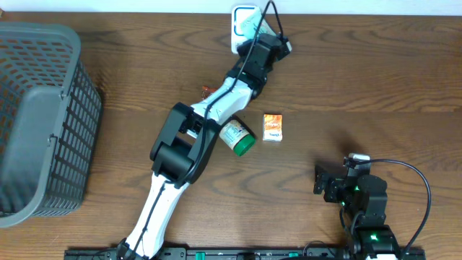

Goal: Scan the item barcode
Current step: 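Hold the wipes packet in front of the scanner with the left gripper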

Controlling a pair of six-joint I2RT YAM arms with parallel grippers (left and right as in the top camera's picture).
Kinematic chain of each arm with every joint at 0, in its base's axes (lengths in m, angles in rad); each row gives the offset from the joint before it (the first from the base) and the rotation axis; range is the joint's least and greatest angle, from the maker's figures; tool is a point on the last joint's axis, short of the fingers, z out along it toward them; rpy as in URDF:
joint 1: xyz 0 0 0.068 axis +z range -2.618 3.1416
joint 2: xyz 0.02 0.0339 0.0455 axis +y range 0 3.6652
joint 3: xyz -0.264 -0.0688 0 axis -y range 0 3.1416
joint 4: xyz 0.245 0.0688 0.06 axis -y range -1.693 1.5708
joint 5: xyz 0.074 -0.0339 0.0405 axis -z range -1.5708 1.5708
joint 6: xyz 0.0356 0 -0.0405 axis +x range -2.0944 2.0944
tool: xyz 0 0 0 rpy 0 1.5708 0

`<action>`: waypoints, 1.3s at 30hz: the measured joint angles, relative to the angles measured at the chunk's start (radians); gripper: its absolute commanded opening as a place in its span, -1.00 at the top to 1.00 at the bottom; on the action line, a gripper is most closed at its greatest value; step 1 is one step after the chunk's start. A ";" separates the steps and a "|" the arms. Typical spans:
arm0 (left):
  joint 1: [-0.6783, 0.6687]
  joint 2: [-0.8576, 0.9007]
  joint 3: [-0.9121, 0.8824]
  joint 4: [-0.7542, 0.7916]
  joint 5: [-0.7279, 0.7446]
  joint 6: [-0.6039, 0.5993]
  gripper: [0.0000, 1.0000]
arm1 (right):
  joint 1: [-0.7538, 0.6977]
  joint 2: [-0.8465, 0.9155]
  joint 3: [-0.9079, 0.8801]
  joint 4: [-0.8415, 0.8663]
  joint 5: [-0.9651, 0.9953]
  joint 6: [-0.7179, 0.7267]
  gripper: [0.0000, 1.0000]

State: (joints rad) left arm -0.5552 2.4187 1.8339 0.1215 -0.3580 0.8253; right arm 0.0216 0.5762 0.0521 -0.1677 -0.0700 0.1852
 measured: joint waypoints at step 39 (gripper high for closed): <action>0.052 -0.517 0.001 -0.553 0.620 -0.780 0.86 | 0.000 0.059 -0.002 0.194 -0.361 0.306 -0.98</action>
State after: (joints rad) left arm -0.5030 1.9015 1.8351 -0.4313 0.2615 0.0452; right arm 0.0216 0.6350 0.0505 0.0265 -0.4309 0.4911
